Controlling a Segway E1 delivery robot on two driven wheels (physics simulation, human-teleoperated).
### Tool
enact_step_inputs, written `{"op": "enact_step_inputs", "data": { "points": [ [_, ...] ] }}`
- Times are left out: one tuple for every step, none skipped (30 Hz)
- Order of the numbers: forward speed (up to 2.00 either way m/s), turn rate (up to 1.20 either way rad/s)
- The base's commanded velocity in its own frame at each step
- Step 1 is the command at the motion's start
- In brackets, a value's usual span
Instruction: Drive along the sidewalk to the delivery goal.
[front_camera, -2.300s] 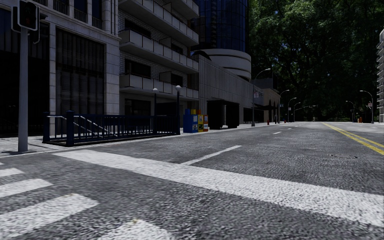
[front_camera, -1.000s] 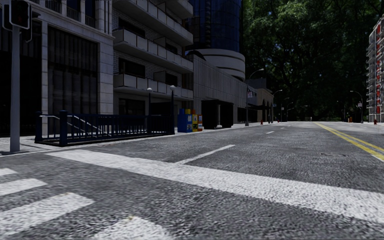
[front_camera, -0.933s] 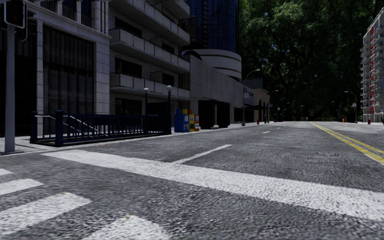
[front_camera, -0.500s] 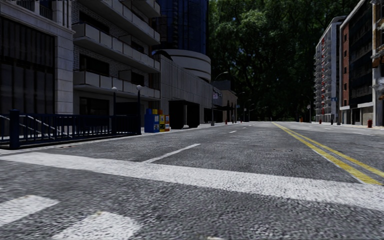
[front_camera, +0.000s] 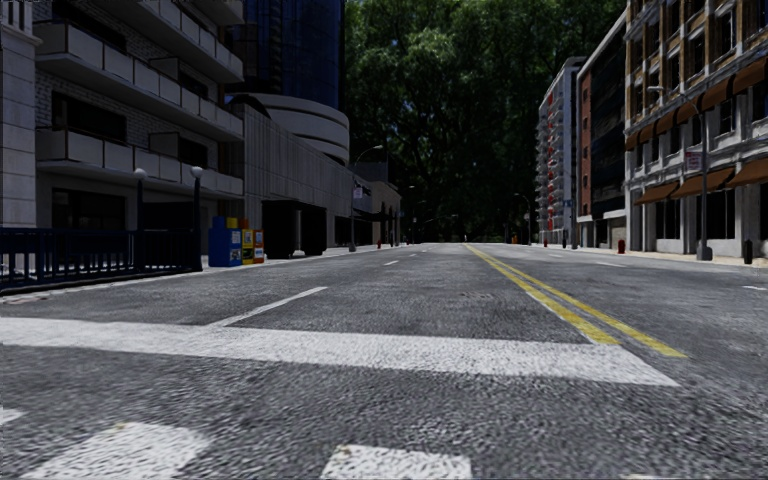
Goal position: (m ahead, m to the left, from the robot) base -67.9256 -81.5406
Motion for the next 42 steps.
{"op": "enact_step_inputs", "data": {
  "points": [
    [-0.36, -0.52],
    [-0.36, -0.52],
    [-0.36, -0.52],
    [-0.36, -0.52],
    [-0.36, -0.52],
    [-0.36, -0.52],
    [-0.36, -0.52],
    [-0.36, -0.52],
    [-0.36, -0.52],
    [-0.36, -0.52],
    [-0.36, -0.52],
    [-0.36, -0.52],
    [-0.36, -0.52],
    [-0.36, -0.52],
    [-0.36, -0.52],
    [-0.36, -0.52],
    [-0.36, -0.52],
    [-0.36, -0.52],
    [-0.36, -0.52],
    [-0.36, -0.52],
    [-0.36, -0.52],
    [-0.36, -0.52],
    [-0.36, -0.52],
    [-0.36, -0.52],
    [-0.36, -0.52],
    [-0.36, -0.52],
    [-0.36, -0.52],
    [-0.36, -0.52],
    [-0.36, -0.52],
    [-0.36, -0.52],
    [-0.36, -0.52],
    [-0.36, -0.52],
    [-0.36, -0.52],
    [-0.36, -0.52],
    [-0.36, -0.52],
    [-0.36, -0.52],
    [-0.36, -0.52],
    [-0.36, -0.52],
    [-0.36, -0.52],
    [-0.36, -0.52],
    [-0.36, -0.52],
    [-0.36, -0.52]
  ]
}}
